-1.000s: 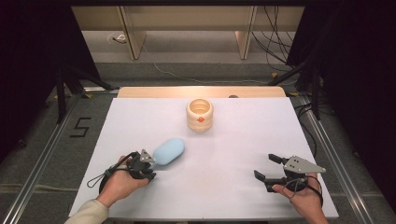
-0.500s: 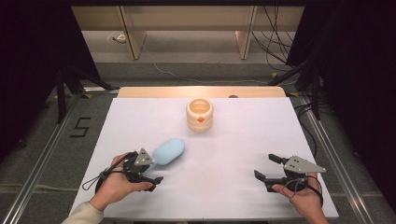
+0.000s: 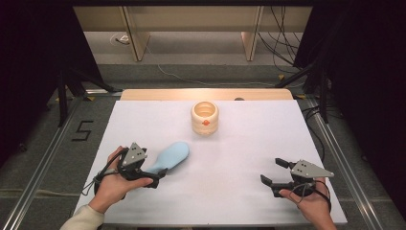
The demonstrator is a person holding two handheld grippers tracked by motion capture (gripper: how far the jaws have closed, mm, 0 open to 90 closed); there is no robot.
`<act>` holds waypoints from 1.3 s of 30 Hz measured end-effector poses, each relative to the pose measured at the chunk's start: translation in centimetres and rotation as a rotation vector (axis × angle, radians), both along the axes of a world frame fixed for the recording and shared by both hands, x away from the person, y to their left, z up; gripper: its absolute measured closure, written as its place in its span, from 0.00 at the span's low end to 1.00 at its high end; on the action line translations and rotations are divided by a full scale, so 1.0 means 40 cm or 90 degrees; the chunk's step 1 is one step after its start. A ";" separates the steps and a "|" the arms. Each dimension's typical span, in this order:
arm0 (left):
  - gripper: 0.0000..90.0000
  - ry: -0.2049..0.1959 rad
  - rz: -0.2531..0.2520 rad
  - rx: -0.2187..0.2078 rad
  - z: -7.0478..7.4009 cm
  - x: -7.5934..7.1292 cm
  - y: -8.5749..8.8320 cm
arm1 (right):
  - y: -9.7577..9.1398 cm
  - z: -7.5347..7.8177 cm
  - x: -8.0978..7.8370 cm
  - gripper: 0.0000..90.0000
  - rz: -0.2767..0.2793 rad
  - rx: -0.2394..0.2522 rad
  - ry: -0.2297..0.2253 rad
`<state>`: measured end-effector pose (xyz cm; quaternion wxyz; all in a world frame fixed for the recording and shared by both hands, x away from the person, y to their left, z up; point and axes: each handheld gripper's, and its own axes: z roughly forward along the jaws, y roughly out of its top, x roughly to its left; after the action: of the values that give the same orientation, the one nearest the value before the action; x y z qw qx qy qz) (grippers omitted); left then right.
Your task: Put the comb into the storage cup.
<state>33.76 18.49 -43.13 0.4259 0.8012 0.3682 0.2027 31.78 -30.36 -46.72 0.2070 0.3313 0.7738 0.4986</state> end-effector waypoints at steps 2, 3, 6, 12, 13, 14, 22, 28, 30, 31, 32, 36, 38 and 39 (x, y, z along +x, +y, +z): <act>0.00 -0.002 -0.001 -0.002 0.005 0.004 0.003 | 0.000 0.000 0.000 0.18 -0.001 0.000 0.000; 0.00 -0.001 -0.004 -0.001 0.008 0.007 0.005 | 0.000 0.000 0.000 0.18 0.000 -0.001 0.000; 0.00 -0.008 -0.006 0.012 0.017 0.019 0.009 | 0.000 0.000 0.000 0.18 -0.002 0.000 0.001; 0.00 -0.029 -0.001 0.018 0.042 0.044 0.020 | -0.001 -0.001 0.002 0.18 -0.003 0.003 0.001; 0.00 -0.031 0.000 0.015 0.046 0.046 0.022 | -0.001 -0.002 0.002 0.18 -0.003 0.004 0.001; 0.00 -0.034 0.002 0.012 0.050 0.049 0.023 | -0.001 -0.002 0.002 0.18 -0.004 0.003 0.002; 0.00 -0.046 0.003 0.021 0.070 0.067 0.024 | -0.001 -0.002 0.002 0.18 -0.005 0.002 0.003; 0.00 -0.016 -0.014 0.057 0.073 0.085 0.021 | -0.002 -0.002 0.002 0.18 -0.005 0.002 0.005; 0.00 0.009 -0.035 0.074 0.071 0.091 0.018 | -0.002 -0.002 0.002 0.18 -0.005 0.002 0.005; 0.00 0.025 -0.043 0.080 0.071 0.095 0.017 | -0.002 -0.002 0.002 0.18 -0.005 0.002 0.005; 0.01 0.034 -0.046 0.084 0.070 0.099 0.014 | -0.002 -0.002 0.003 0.18 -0.005 0.003 0.005; 0.03 0.057 -0.044 0.120 0.065 0.115 0.002 | -0.002 -0.002 0.003 0.18 -0.005 0.002 0.005; 0.09 0.071 -0.028 0.133 0.063 0.121 -0.003 | -0.002 -0.002 0.003 0.18 -0.005 0.002 0.005; 0.09 0.076 -0.031 0.143 0.061 0.124 -0.005 | -0.002 -0.002 0.003 0.18 -0.005 0.002 0.005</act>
<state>38.71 18.28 -40.67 0.3156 0.8631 0.3486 0.1844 31.89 -30.45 -46.81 0.2054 0.3364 0.7727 0.4977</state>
